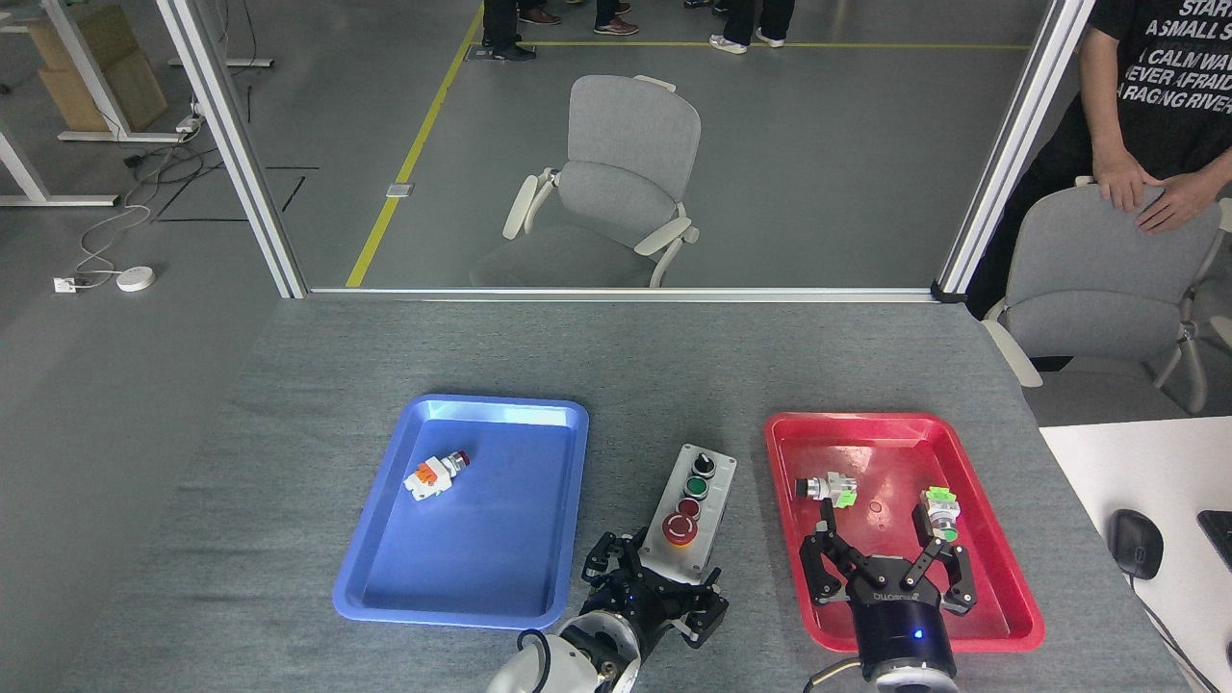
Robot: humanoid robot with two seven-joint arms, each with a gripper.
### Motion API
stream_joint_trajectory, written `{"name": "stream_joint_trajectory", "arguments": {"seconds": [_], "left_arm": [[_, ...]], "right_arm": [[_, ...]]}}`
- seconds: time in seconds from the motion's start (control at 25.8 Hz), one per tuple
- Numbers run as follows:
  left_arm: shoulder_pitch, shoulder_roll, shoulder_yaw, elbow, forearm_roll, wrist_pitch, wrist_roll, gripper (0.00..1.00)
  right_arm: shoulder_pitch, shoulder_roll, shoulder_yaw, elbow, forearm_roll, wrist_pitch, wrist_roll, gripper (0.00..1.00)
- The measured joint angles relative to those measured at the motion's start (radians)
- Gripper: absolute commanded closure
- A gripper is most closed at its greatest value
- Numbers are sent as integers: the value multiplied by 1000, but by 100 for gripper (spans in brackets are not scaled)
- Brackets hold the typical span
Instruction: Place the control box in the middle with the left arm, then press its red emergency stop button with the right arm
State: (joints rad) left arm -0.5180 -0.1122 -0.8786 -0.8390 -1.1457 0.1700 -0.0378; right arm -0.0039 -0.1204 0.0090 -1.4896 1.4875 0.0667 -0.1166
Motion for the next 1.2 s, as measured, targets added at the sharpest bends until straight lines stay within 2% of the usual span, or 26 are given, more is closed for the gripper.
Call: {"name": "stream_joint_trajectory", "arguments": {"seconds": [0.35, 0.58, 0.85, 1.08, 1.2], "left_arm": [[103, 150, 93, -260, 0, 3, -3, 2], [189, 251, 201, -440, 0, -13, -2, 2], [253, 285, 430, -534, 2, -35, 11, 2], [269, 286, 586, -543, 2, -50, 31, 1], [280, 285, 635, -546, 2, -54, 55, 1]], "right_arm": [[-1, 10, 29, 2, -1, -5, 42, 4], [-5, 18, 40, 2, -1, -5, 50, 4], [-26, 31, 52, 11, 0, -6, 53, 4], [-45, 46, 80, 19, 2, -6, 63, 22], [-52, 51, 101, 33, 3, -2, 65, 39]]}}
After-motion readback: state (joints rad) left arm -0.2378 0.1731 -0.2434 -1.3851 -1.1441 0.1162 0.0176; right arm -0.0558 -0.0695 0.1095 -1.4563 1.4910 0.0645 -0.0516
